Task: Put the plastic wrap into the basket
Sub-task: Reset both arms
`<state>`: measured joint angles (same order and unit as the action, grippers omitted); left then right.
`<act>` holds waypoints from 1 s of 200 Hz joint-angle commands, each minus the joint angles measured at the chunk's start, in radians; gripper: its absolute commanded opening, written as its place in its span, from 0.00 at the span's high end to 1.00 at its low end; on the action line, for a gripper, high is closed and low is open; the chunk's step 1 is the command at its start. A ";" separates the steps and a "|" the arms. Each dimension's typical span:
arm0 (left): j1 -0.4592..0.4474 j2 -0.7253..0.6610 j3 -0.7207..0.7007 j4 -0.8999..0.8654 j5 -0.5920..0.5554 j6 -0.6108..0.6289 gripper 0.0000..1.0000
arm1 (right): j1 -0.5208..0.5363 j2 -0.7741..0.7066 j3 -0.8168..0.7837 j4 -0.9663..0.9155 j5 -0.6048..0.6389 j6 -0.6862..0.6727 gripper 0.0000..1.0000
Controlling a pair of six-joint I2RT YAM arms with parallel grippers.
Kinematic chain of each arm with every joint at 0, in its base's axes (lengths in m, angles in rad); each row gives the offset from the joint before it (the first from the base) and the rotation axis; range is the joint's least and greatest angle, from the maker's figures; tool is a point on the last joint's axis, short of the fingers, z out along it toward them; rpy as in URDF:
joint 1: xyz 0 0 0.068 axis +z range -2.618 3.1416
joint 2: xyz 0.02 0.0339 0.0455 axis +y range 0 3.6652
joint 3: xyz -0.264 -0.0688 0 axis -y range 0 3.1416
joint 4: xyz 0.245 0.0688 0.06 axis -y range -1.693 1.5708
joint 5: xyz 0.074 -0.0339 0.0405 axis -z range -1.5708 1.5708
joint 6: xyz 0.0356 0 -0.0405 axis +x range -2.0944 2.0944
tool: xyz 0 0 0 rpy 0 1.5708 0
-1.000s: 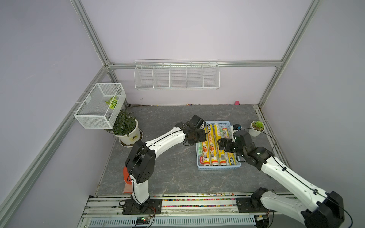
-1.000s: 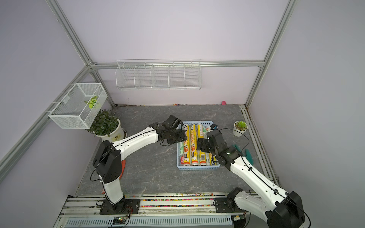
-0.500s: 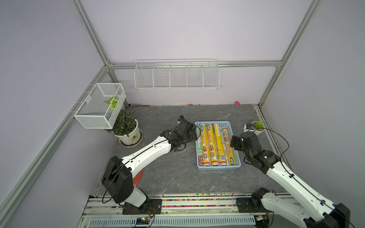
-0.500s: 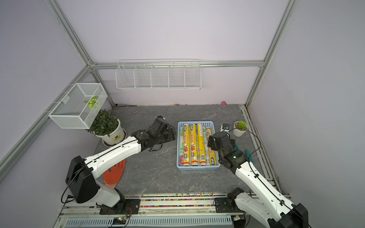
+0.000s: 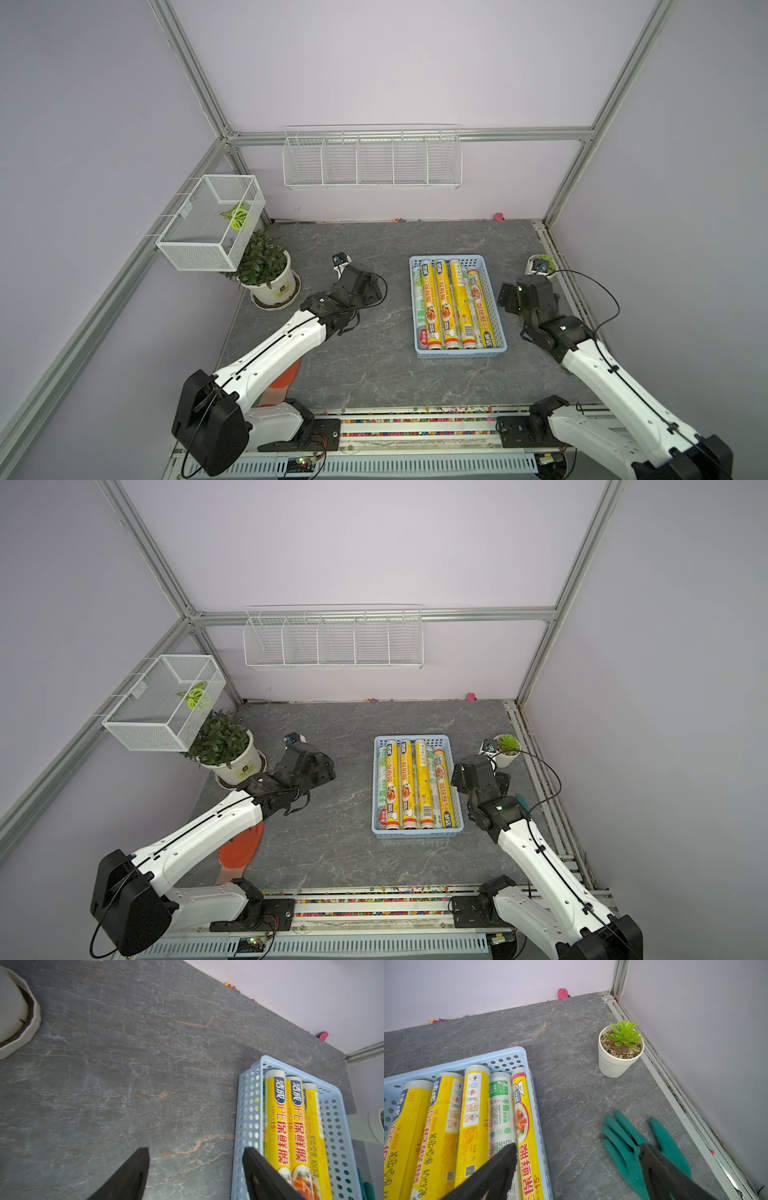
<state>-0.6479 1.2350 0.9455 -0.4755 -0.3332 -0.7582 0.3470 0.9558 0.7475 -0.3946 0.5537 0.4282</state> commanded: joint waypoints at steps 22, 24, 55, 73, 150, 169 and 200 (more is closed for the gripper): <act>0.121 -0.101 -0.074 0.009 -0.091 0.028 0.05 | -0.018 0.033 -0.090 0.189 0.118 -0.095 0.03; 0.131 -0.106 -0.079 0.012 -0.090 0.030 0.05 | -0.019 0.034 -0.096 0.198 0.124 -0.103 0.03; 0.270 -0.180 -0.154 0.064 -0.110 0.064 0.00 | -0.062 0.073 -0.144 0.312 0.176 -0.144 0.03; 0.350 -0.193 -0.181 0.100 -0.121 0.098 0.01 | -0.091 0.116 -0.203 0.432 0.180 -0.182 0.03; 0.438 -0.051 -0.335 0.571 -0.227 0.522 0.01 | -0.156 0.257 -0.343 0.753 0.071 -0.238 0.03; 0.442 0.014 -0.344 0.640 -0.187 0.605 0.01 | -0.183 0.289 -0.337 0.788 -0.031 -0.263 0.03; 0.447 0.091 -0.441 0.900 -0.099 0.711 0.01 | -0.190 0.322 -0.342 0.877 -0.159 -0.306 0.03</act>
<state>-0.2073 1.2797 0.5720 0.1726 -0.5014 -0.1944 0.1638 1.2522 0.4122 0.3492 0.5274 0.1696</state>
